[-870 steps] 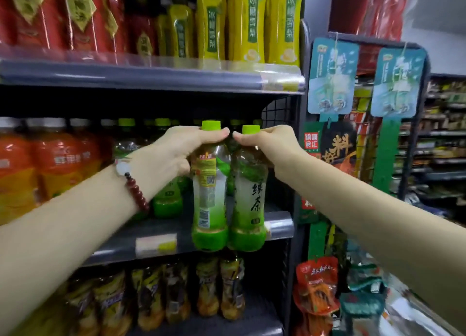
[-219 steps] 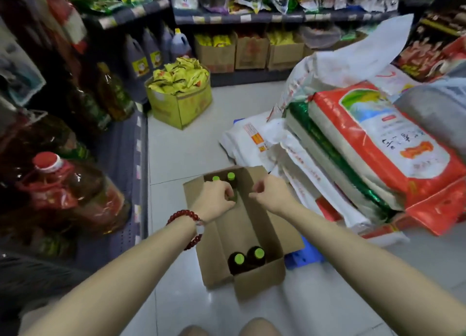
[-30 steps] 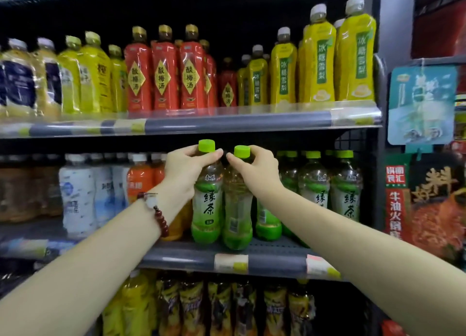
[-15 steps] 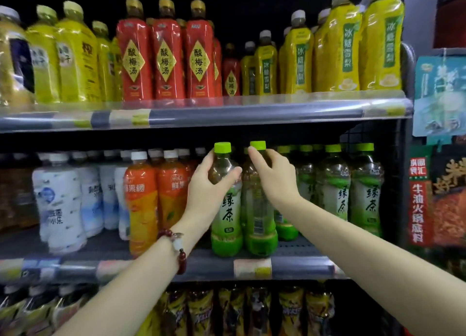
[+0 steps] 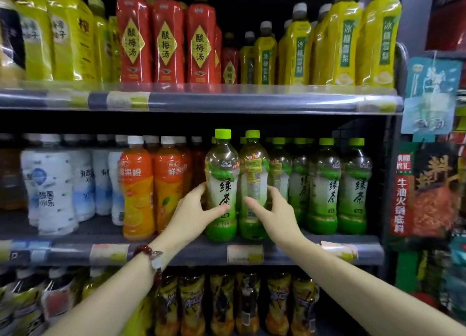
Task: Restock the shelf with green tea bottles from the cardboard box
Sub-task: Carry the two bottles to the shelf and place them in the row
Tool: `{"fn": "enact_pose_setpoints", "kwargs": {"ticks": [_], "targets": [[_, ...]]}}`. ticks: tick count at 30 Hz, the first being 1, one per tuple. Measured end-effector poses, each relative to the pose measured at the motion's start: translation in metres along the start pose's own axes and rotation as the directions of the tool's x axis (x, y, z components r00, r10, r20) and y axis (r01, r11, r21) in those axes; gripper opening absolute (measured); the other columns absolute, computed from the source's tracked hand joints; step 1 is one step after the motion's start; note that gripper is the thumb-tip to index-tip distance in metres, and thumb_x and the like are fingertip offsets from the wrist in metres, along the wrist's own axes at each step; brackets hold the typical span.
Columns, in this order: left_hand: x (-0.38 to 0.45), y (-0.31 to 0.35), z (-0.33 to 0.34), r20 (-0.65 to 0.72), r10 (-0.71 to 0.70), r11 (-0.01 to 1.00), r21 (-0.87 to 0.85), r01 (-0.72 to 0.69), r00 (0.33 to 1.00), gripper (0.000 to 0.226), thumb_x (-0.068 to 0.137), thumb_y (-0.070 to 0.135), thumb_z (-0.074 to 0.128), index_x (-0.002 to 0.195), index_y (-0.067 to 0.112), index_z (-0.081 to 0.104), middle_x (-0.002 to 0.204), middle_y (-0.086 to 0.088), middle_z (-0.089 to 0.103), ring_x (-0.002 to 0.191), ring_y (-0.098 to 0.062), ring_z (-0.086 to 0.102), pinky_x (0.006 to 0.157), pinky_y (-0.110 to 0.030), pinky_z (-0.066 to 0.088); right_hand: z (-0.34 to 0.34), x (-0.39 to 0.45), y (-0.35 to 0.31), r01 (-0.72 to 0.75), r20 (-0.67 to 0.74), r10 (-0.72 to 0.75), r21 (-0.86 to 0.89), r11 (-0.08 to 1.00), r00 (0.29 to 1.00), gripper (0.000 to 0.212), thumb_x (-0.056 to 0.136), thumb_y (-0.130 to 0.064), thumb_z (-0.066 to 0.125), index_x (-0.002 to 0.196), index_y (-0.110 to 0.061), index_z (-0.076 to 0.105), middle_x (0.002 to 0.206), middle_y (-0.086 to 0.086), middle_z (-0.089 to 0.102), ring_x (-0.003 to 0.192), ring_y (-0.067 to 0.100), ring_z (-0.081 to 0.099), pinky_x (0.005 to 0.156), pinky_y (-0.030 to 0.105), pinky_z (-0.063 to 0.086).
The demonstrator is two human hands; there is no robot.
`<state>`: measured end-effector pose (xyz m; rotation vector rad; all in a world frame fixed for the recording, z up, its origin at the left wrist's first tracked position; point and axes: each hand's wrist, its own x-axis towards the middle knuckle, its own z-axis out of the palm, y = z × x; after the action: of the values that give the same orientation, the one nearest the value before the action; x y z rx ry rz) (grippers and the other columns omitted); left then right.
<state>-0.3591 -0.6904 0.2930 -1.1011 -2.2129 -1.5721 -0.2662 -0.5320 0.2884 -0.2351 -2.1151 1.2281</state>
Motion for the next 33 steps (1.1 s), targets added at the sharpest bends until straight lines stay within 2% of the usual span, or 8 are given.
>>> {"fn": "enact_pose_setpoints", "kwargs": {"ticks": [3,6,12,16,20,24,27,33], "targets": [[0.004,0.001,-0.005,0.068,-0.068,0.996,-0.046,0.071,0.995,0.066,0.072,0.028,0.079,0.130,0.026,0.048,0.126,0.007,0.060,0.116,-0.012,0.057,0.100,-0.038,0.049,-0.006,0.007,0.000,-0.012,0.003,0.012,-0.045,0.999,1.000,0.056,0.081,-0.043,0.071,0.127,-0.019,0.050,0.122,-0.008,0.060,0.107,0.008,0.056,0.087,0.019,0.047],[0.006,0.005,-0.004,0.085,-0.078,0.988,-0.127,0.089,0.993,0.060,0.074,0.019,0.078,0.125,0.028,0.050,0.124,0.005,0.062,0.116,-0.013,0.057,0.099,-0.038,0.050,-0.011,0.012,-0.005,0.019,0.008,-0.019,-0.073,0.997,1.000,0.047,0.080,-0.035,0.075,0.119,-0.018,0.055,0.100,-0.011,0.059,0.089,0.004,0.055,0.068,0.010,0.041],[0.015,0.003,0.003,0.055,-0.129,0.958,-0.251,0.139,0.990,0.051,0.076,0.014,0.076,0.118,0.031,0.054,0.114,0.007,0.065,0.112,-0.012,0.059,0.096,-0.036,0.051,-0.005,0.020,0.001,0.003,-0.047,-0.006,-0.068,0.998,0.999,0.051,0.082,-0.035,0.073,0.126,-0.015,0.056,0.114,-0.004,0.065,0.107,0.013,0.057,0.095,0.030,0.045],[0.021,0.000,0.003,0.059,-0.142,0.953,-0.261,0.153,0.988,0.047,0.077,0.012,0.075,0.114,0.032,0.054,0.104,0.014,0.064,0.105,-0.008,0.059,0.089,-0.029,0.051,-0.003,0.024,0.000,-0.043,-0.006,0.043,-0.035,0.998,0.999,0.037,0.085,-0.026,0.071,0.119,-0.018,0.060,0.102,-0.007,0.066,0.101,0.013,0.063,0.088,0.027,0.049],[0.025,-0.009,-0.005,0.024,-0.181,0.951,-0.250,0.182,0.983,0.047,0.076,0.010,0.076,0.111,0.032,0.054,0.099,0.015,0.062,0.101,-0.010,0.060,0.090,-0.033,0.051,0.013,0.025,0.001,-0.080,0.029,0.080,-0.020,0.997,0.996,0.037,0.085,-0.024,0.071,0.119,-0.019,0.059,0.102,-0.007,0.065,0.104,0.014,0.061,0.094,0.031,0.049],[0.022,-0.026,-0.013,-0.017,-0.235,0.948,-0.225,0.226,0.972,0.054,0.073,0.012,0.079,0.119,0.027,0.054,0.113,0.003,0.065,0.109,-0.017,0.060,0.097,-0.042,0.050,0.032,0.030,-0.001,-0.082,0.046,0.083,-0.020,0.996,0.995,0.045,0.085,-0.029,0.071,0.126,-0.015,0.057,0.117,-0.002,0.067,0.112,0.015,0.058,0.099,0.031,0.044],[0.023,-0.034,-0.017,-0.028,-0.265,0.934,-0.258,0.249,0.964,0.058,0.073,0.014,0.079,0.124,0.026,0.053,0.124,-0.005,0.063,0.115,-0.022,0.059,0.100,-0.050,0.047,0.040,0.034,-0.002,-0.072,0.046,0.074,-0.036,0.997,0.996,0.039,0.087,-0.026,0.069,0.123,-0.016,0.058,0.113,-0.002,0.067,0.099,0.007,0.055,0.090,0.023,0.041],[0.024,-0.035,-0.010,-0.047,-0.259,0.942,-0.233,0.242,0.965,0.061,0.079,0.014,0.073,0.134,0.018,0.046,0.128,-0.006,0.060,0.118,-0.022,0.057,0.101,-0.046,0.048,0.047,0.040,0.000,-0.083,0.021,0.085,-0.072,0.994,0.996,0.050,0.086,-0.031,0.069,0.130,-0.012,0.055,0.122,-0.001,0.065,0.112,0.014,0.058,0.099,0.030,0.046]]}}
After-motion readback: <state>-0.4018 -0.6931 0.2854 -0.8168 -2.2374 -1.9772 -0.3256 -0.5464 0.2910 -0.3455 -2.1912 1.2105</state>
